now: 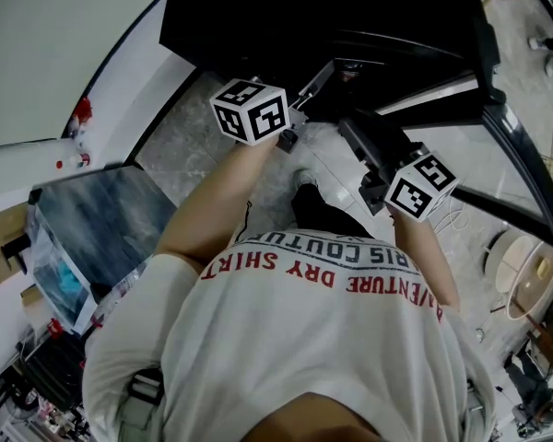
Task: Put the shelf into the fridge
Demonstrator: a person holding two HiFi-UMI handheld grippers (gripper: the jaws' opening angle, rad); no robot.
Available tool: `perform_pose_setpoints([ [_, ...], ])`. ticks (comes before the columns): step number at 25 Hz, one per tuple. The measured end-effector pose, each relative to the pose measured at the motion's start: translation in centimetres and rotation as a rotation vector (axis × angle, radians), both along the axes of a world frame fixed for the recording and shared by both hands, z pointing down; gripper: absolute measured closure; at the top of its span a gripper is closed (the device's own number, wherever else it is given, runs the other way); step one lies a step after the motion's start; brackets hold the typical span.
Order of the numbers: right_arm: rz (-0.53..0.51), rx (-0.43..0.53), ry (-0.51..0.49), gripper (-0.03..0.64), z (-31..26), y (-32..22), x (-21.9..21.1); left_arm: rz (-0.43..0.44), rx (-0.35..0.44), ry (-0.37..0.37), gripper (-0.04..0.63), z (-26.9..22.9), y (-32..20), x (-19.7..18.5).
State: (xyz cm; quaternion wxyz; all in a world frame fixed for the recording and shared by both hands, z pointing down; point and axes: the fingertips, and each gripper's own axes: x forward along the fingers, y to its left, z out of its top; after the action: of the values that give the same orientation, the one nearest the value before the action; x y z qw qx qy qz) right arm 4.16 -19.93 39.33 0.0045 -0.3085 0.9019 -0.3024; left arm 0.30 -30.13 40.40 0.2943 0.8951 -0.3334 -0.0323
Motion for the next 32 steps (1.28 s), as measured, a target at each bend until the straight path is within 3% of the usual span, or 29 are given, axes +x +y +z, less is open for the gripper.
perform_pose_setpoints([
  [10,0.009,0.043,0.020,0.568,-1.2,1.0,-0.1,-0.004,-0.060,-0.022,0.416,1.3,4.0,-2.0],
  [17,0.028,0.069,0.035,0.581,-2.7,1.2,-0.2,0.042,-0.088,0.025,0.524,-0.9,7.9,-2.4],
  [22,0.034,0.082,0.006,0.584,-4.1,1.6,-0.4,0.112,-0.053,0.036,0.552,-3.8,11.2,-1.5],
  [32,0.024,0.120,0.014,0.591,-5.8,3.0,-0.3,0.117,-0.027,0.060,0.557,-6.9,13.5,-1.9],
])
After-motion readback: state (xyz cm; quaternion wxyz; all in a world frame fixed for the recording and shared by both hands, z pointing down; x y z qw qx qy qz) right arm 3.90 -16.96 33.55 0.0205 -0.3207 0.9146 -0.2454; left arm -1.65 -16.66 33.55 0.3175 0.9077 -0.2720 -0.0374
